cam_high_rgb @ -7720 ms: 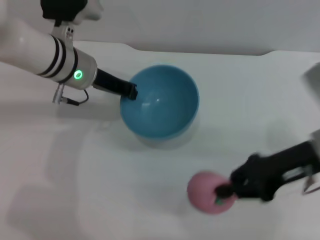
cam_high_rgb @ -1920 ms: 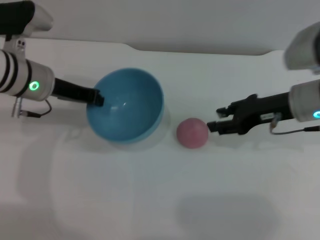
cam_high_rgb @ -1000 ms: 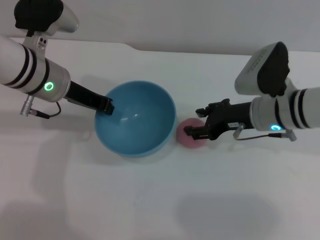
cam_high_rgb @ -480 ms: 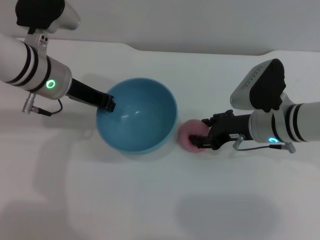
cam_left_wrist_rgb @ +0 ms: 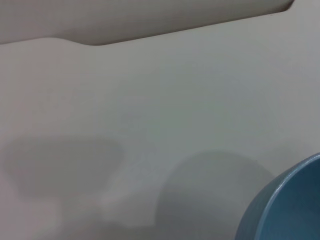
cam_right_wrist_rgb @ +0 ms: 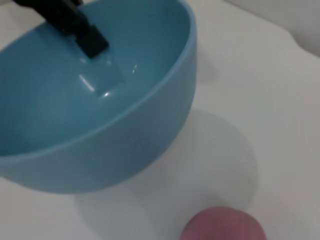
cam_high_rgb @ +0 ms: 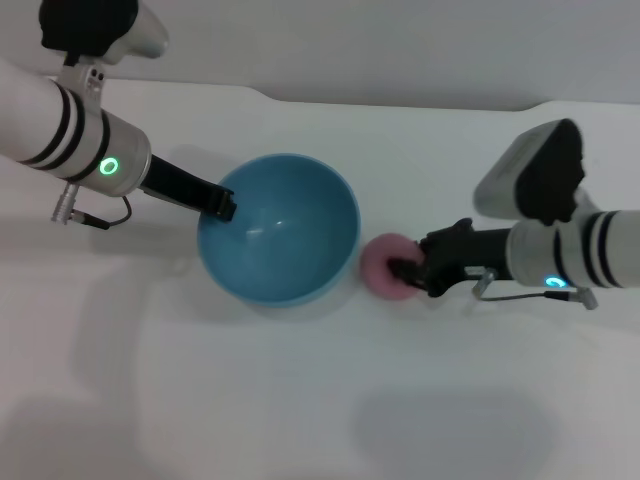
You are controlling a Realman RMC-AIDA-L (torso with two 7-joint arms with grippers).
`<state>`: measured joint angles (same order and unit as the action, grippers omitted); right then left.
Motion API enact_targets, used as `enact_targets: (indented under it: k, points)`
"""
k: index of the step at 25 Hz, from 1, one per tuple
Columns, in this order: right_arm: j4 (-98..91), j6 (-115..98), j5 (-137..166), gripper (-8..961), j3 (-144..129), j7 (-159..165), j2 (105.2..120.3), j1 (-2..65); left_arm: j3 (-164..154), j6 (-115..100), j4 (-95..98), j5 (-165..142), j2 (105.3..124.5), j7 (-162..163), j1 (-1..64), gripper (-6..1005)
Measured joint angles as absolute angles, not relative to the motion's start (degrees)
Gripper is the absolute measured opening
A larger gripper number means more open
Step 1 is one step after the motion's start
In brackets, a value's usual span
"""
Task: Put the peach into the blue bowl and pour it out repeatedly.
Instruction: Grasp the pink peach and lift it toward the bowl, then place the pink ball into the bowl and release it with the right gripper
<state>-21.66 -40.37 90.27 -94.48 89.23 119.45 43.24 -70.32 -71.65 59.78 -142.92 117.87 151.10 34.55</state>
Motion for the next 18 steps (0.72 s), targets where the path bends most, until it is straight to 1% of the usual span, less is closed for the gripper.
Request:
enact_targets:
  k: [2,3,4,5,7,8,9,13,18]
  points:
    - [-24.4,-40.6,89.6,313,-93.2,89.6,118.93,40.7,-71.5,-71.4,59.8,-142.9,117.93,151.2,34.9,-2]
    - [-30.4,-41.9,88.8,294,-87.2,89.5,118.34,34.9,-73.6,-70.8,59.5,-142.9,118.0,151.5,35.3,-2]
    - [-32.2,-42.5,88.8,288,-85.1,89.4,118.32,33.2,-75.3,-70.5,59.0,-142.9,118.08,151.5,35.7,-2]
    - [-32.2,-42.5,88.8,281,-85.1,89.4,118.32,33.2,-75.3,-70.5,59.0,-142.9,118.08,151.5,35.7,-2]
    - [-35.5,-44.3,88.9,269,-80.8,88.4,118.31,29.7,-79.1,-69.6,57.7,-141.8,118.17,152.1,37.0,-2]
    - [-37.9,-46.9,88.9,263,-76.5,86.5,118.37,26.8,-80.6,-69.2,57.2,-141.0,118.18,152.4,37.6,-2]
    - [-37.9,-46.9,88.9,256,-76.5,86.5,118.37,26.8,-80.6,-69.2,57.2,-141.0,118.18,152.4,37.6,-2]
    - [-40.4,-56.0,89.0,230,-65.8,82.9,118.5,23.2,-86.3,-66.4,54.5,-136.9,118.35,153.0,40.3,-2]
    - [-44.3,-73.1,92.2,194,-54.0,79.1,118.37,20.7,-94.0,-61.2,51.7,-130.7,118.53,153.2,42.4,-2]
